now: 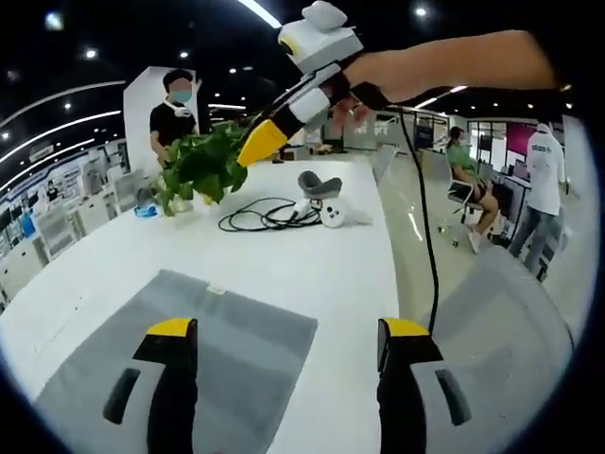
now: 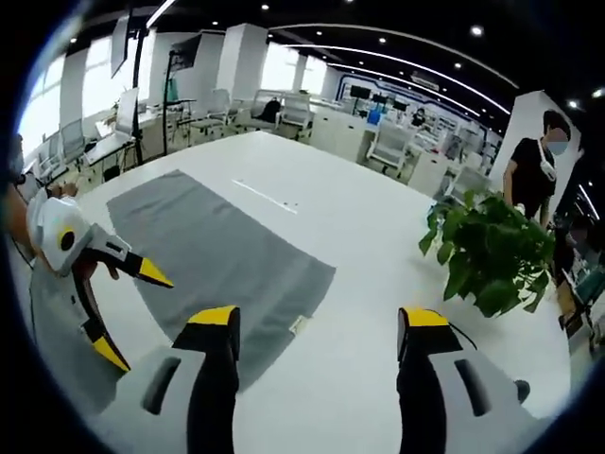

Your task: Fold the towel on the table until its edges align and the towel forms a compact rectangular stack.

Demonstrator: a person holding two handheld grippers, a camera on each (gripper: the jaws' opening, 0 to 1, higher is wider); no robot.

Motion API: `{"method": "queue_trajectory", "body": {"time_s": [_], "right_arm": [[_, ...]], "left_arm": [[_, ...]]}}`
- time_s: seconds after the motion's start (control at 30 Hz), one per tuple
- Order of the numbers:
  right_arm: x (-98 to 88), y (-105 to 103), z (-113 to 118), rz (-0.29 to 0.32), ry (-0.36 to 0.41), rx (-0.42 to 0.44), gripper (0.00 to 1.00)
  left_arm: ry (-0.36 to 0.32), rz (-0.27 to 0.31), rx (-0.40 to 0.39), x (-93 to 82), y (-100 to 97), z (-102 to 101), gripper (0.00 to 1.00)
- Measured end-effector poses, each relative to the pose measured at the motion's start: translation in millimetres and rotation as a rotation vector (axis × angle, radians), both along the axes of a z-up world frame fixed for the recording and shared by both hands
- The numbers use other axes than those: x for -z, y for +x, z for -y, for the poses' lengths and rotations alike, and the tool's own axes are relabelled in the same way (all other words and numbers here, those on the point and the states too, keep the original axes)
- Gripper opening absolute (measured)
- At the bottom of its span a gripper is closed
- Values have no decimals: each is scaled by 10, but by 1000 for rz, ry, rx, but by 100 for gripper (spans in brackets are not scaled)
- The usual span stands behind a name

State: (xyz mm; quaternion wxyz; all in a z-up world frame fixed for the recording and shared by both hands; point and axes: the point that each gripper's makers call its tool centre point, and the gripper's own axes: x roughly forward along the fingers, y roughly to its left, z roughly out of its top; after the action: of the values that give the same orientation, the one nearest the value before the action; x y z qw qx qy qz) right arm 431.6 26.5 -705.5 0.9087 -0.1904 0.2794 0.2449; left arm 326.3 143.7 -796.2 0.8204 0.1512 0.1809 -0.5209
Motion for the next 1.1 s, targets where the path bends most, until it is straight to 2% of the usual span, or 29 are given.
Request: {"method": "queue_trajectory", "body": {"time_s": [0.07,0.27,0.43,0.47,0.53,0.57,0.63,0.8,0.97,1.03,1.1], "right_arm": [[51,60,34,-7,24,5,68],[215,198,65,-32,36,-12,66],[332,290,77,-41,47,-29,64],[353,307,82,-43,50,-32,64],[397,345,87,-52,63,-36,63],[410,360,87,-53,68,-38,63],[429,416,91,-53,80,-40,63],[458,540,80,-56,122,-51,63],[541,664,66,-88,194,-42,60],[575,711,67,-86,199,-44,60],[579,762,53,-54,188,-63,60]], "left_arm": [[-1,-26,-5,42,-14,42,80],[25,-40,12,82,-38,130,78],[52,-23,25,92,-19,206,74],[51,-17,31,86,-21,228,71],[51,-5,49,81,-28,278,59],[53,-10,51,92,-28,299,57],[60,-29,48,142,-21,349,61],[80,-38,57,225,-14,452,58],[114,-22,51,321,44,511,56],[124,-26,56,374,62,545,54],[143,-24,66,435,77,562,52]]}}
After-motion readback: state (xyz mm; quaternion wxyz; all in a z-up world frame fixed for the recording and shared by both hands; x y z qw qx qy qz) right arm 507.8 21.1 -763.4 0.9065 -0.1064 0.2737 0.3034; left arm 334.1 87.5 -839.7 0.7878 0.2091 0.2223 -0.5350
